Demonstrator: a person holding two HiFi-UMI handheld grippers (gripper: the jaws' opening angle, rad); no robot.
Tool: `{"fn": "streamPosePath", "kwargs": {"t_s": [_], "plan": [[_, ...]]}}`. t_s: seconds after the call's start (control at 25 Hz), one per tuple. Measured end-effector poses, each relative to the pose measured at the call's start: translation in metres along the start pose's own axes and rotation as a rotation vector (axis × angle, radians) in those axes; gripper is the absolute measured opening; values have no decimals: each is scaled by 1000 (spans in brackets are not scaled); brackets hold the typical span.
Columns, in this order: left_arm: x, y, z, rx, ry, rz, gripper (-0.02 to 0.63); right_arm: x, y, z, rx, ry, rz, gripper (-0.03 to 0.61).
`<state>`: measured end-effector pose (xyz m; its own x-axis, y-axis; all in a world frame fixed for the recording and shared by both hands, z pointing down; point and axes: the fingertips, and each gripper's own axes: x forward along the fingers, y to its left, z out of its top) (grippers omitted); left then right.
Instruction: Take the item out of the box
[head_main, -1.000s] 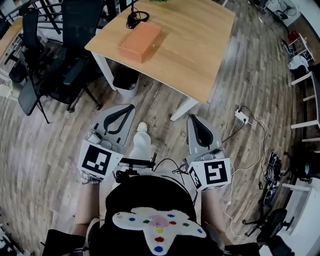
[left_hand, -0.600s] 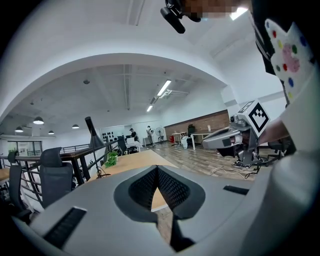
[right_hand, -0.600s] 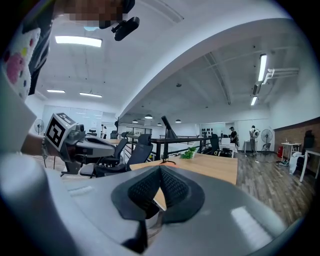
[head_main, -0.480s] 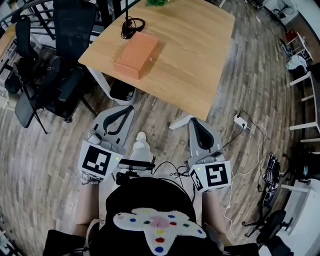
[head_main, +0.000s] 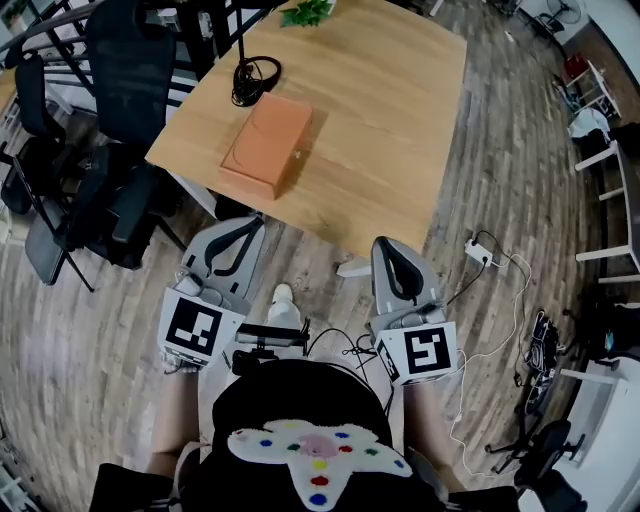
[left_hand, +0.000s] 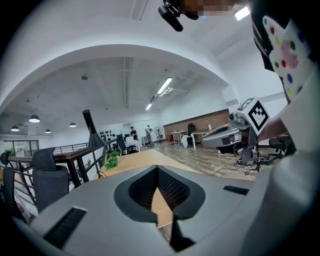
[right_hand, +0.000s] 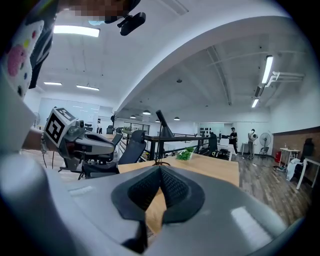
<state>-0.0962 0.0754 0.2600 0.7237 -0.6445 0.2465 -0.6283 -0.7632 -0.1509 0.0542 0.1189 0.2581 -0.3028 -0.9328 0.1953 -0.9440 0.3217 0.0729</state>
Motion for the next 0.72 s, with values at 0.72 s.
{"fn": "streamPosePath", "kwargs": {"t_s": [0.72], "plan": [[51, 87, -23, -54, 22, -38, 0, 111, -4, 7, 17, 59, 19, 9]]}}
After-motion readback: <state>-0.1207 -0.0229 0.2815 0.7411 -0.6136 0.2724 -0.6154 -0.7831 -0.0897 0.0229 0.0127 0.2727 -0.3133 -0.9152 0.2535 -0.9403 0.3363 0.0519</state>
